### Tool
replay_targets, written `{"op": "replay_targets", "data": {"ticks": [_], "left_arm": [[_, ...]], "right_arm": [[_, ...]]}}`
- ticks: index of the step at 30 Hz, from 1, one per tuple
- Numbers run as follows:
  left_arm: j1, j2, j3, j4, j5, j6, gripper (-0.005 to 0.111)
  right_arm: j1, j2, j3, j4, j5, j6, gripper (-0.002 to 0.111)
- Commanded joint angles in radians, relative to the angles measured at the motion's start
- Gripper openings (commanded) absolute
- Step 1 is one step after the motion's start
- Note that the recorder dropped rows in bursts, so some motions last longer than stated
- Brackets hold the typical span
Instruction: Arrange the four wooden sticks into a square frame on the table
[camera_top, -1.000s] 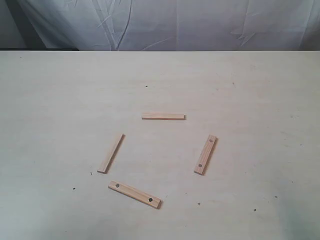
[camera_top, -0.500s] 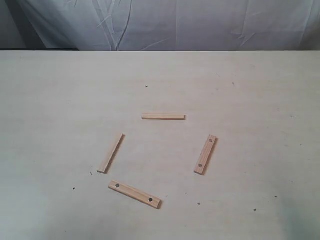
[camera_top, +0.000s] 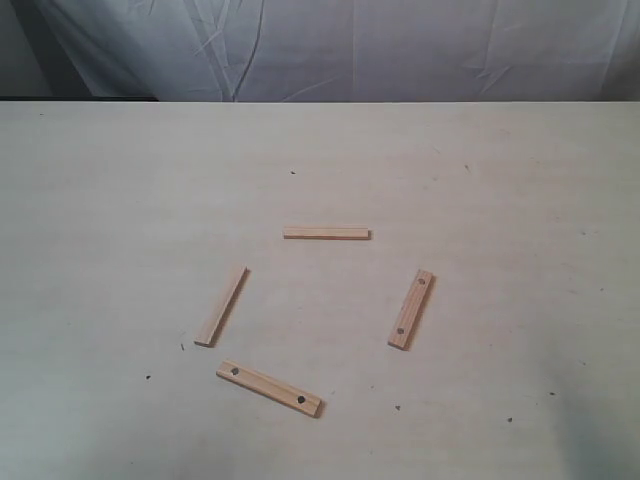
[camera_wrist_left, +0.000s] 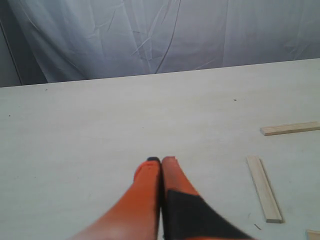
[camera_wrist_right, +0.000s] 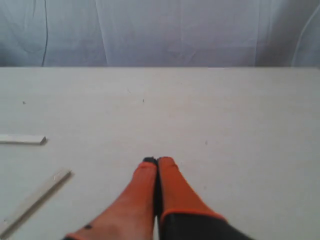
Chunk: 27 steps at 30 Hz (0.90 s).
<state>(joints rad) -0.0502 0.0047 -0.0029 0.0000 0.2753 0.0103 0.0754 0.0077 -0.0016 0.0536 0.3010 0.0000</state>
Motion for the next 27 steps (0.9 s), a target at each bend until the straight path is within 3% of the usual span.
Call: {"op": "replay_targets", "data": {"ticks": [1, 8, 17, 19, 25, 27], "left_arm": [[0.001, -0.005, 0.003, 0.0, -0.013, 0.001, 0.0], [0.001, -0.005, 0.003, 0.0, -0.013, 0.001, 0.0], [0.001, -0.005, 0.003, 0.0, -0.013, 0.001, 0.0], [0.001, -0.005, 0.003, 0.0, -0.013, 0.001, 0.0], [0.001, -0.005, 0.003, 0.0, -0.013, 0.001, 0.0], [0.001, -0.005, 0.003, 0.0, -0.013, 0.001, 0.0]], "right_arm": [[-0.005, -0.008, 0.002, 0.001, -0.204, 0.0, 0.0], [-0.005, -0.008, 0.002, 0.001, -0.422, 0.0, 0.0], [-0.005, -0.008, 0.002, 0.019, -0.492, 0.0, -0.001], [-0.005, -0.008, -0.021, 0.09, -0.441, 0.0, -0.001], [-0.005, 0.275, -0.38, 0.104, 0.12, 0.0, -0.001], [-0.005, 0.404, -0.464, 0.111, 0.151, 0.0, -0.001]]}}
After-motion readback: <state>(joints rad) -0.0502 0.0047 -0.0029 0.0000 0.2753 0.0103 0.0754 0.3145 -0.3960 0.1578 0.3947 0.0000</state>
